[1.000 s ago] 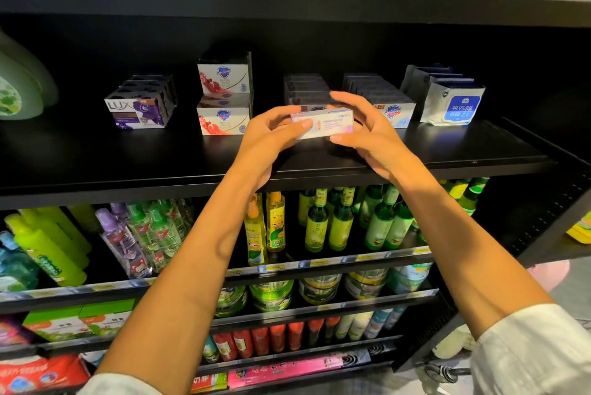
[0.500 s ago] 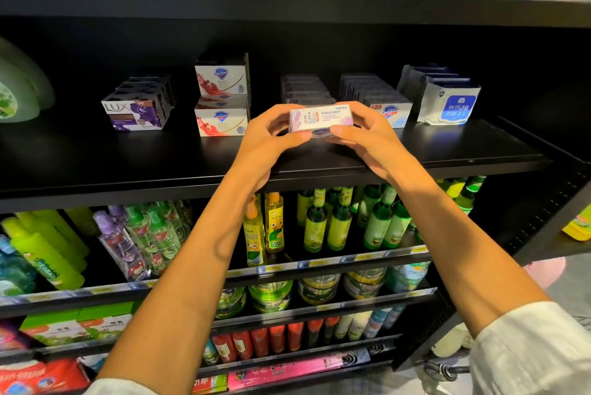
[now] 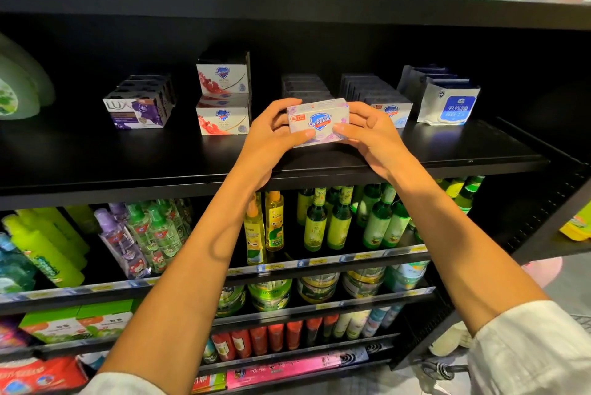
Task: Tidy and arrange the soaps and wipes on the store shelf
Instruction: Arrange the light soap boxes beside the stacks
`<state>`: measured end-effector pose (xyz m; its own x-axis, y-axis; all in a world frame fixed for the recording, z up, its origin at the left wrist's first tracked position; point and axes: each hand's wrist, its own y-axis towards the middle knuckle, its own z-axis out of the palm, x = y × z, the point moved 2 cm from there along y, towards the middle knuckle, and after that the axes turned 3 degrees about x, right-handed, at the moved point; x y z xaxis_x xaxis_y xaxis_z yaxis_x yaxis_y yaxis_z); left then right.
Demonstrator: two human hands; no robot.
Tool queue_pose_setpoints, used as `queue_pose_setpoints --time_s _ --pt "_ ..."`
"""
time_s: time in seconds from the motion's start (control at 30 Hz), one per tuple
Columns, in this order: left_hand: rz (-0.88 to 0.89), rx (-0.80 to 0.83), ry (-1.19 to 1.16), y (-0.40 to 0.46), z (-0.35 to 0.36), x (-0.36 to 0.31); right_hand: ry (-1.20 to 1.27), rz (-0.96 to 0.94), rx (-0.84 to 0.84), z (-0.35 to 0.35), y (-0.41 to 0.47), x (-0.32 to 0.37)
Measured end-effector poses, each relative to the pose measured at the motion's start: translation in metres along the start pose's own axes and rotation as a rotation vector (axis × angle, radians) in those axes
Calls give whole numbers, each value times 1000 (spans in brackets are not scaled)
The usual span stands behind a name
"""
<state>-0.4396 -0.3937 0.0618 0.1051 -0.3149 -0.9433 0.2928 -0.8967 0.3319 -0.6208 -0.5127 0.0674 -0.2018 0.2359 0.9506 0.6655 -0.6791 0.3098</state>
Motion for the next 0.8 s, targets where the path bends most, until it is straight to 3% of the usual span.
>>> queue_pose_setpoints --time_s 0.3,0.5,0.63,0.8 --pt "-32 -177 169 -15 -22 -8 -319 5 32 8 -1 -6" --pt "-57 -280 342 -33 -84 -6 -920 -46 194 22 -12 -7" --pt "-95 -276 455 -34 -108 -8 -1063 -73 318 24 -14 -6" --pt "-85 -284 619 -26 -118 -12 -1084 -75 307 24 -16 -8"
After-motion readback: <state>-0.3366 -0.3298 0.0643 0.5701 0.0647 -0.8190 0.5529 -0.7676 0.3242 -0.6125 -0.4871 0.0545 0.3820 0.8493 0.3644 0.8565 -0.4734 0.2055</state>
